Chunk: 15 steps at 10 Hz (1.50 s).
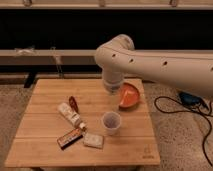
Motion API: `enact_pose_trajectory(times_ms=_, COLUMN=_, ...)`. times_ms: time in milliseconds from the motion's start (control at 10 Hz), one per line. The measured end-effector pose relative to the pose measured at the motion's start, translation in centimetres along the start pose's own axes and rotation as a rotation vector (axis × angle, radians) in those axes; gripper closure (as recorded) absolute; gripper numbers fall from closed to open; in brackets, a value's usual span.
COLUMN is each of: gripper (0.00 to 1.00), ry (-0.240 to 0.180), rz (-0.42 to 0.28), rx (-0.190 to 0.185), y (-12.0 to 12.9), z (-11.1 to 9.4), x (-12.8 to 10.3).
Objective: Pick up the ceramic bowl
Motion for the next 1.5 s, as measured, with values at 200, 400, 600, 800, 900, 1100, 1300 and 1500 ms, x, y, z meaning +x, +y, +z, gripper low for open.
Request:
enact_pose_trajectory(times_ms=200, gripper=0.20, ry=0.000, rz=0.000, rx=0.000, y=0.0, z=0.0, x=0.0)
enact_pose_trajectory(times_ms=400, gripper=0.20, ry=0.000, rz=0.000, rx=0.000, y=0.0, z=0.0, x=0.0)
enact_pose_trajectory(times_ms=600, gripper=0.20, ry=0.000, rz=0.000, rx=0.000, y=0.0, z=0.0, x=0.0)
enact_pose_trajectory(times_ms=800, gripper=0.20, ry=0.000, rz=0.000, rx=-0.002, y=0.0, z=0.1, x=0.0)
enact_pose_trajectory(times_ms=900, gripper=0.20, ry=0.001, rz=0.000, rx=-0.002, y=0.0, z=0.1, x=0.0)
enact_pose_trajectory(times_ms=1100, gripper=0.20, ry=0.003, rz=0.008, rx=0.003, y=-0.1, z=0.4, x=0.4)
enact_pose_trajectory(times_ms=1300, gripper=0.20, ry=0.004, rz=0.031, rx=0.018, y=-1.2, z=1.3, x=2.9)
enact_pose_trajectory(times_ms=1500, gripper=0.20, ry=-0.006, rz=0.061, rx=0.033, y=-2.5, z=2.9, x=6.3)
